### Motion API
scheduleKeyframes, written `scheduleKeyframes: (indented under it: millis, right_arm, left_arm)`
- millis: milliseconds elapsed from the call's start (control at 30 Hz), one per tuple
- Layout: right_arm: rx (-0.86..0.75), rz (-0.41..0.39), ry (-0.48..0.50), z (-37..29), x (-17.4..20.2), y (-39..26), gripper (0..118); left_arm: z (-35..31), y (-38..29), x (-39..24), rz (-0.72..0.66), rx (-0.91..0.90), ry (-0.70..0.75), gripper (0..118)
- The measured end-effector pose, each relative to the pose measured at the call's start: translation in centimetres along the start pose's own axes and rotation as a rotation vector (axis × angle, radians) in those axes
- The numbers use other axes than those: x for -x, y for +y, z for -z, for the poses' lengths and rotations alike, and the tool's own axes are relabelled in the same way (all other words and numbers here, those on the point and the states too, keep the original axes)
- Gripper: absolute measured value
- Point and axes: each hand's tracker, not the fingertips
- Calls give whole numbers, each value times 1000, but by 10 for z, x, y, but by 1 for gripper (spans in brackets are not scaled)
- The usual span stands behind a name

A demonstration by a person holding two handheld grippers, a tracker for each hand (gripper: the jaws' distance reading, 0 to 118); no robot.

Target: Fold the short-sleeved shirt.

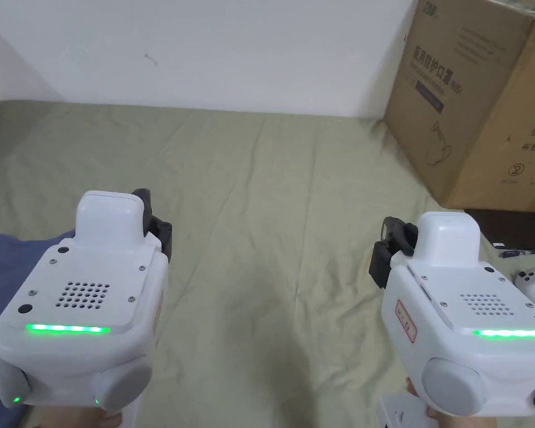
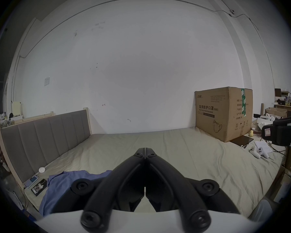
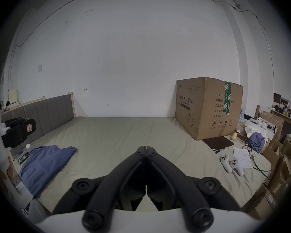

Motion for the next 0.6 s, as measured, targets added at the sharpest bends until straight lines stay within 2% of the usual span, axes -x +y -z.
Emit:
scheduleKeyframes:
  millis: [233,433,600]
  right_arm:
    - [-8,-20,44,4,17,7,0]
    - [-26,-61,195,11,63,12,0]
    - [-31,-80,340,15,115,16,0]
  left_arm:
    - [-6,4,5,-10,-2,36,0]
    - [-17,13,16,-7,-4,190,0]
    - [-59,-5,102,-21,23,344,0]
